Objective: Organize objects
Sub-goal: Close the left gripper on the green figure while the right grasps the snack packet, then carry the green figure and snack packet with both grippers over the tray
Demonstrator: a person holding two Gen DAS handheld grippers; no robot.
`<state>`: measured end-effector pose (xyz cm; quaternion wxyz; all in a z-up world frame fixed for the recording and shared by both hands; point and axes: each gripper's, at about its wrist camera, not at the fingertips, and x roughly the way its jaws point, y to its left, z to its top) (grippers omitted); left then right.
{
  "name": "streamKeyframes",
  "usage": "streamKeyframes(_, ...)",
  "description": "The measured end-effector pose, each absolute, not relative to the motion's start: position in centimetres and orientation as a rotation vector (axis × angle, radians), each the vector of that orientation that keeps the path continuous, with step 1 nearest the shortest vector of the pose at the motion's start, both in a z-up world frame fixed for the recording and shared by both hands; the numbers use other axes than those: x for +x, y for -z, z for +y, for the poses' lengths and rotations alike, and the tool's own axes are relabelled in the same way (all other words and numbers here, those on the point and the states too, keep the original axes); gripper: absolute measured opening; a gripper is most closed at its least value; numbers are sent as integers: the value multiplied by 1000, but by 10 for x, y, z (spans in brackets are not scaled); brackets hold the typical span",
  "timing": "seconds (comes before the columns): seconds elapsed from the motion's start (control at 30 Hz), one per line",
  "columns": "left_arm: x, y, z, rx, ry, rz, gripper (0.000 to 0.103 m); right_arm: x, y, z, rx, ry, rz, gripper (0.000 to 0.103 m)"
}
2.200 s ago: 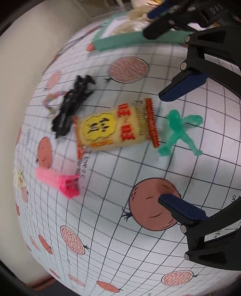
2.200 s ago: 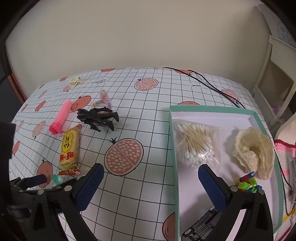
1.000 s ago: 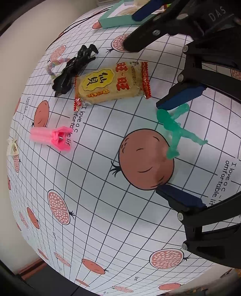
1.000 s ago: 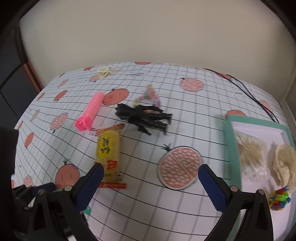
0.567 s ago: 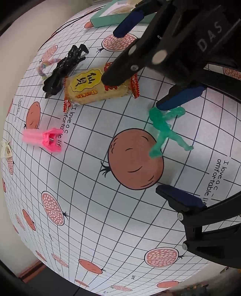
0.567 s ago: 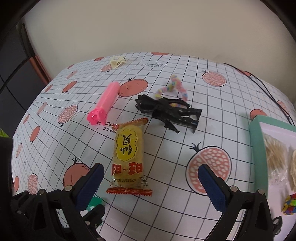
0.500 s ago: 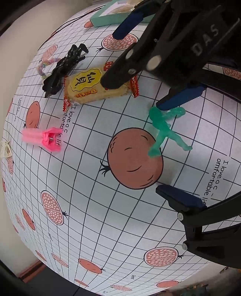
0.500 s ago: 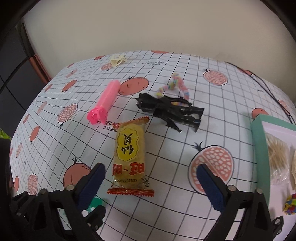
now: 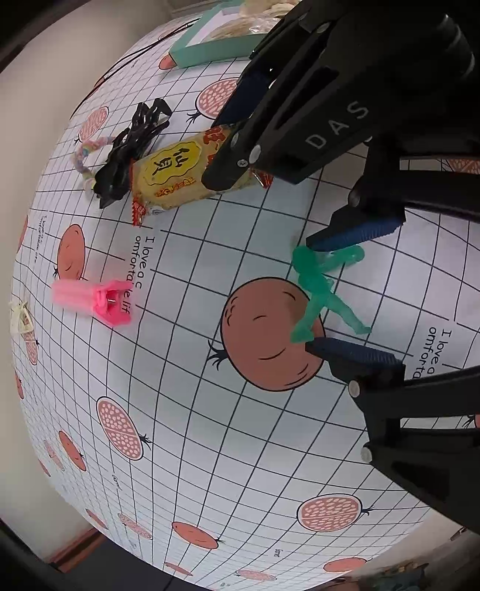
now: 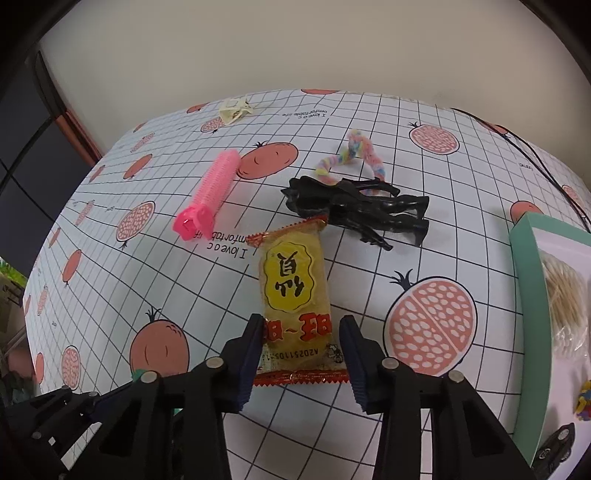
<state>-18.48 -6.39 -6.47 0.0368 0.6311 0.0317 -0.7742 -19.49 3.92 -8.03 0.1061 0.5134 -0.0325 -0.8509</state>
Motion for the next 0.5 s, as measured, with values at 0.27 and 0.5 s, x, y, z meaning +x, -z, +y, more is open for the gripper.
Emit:
streamKeyframes(0.27, -192, 64, -62, 1910, 2406, 90, 50, -191, 81, 56, 1547, 2489, -178, 44)
streamKeyframes(0.5, -202, 64, -62, 1846, 2439, 99, 49, -179, 79, 70, 1594, 2474, -164, 43)
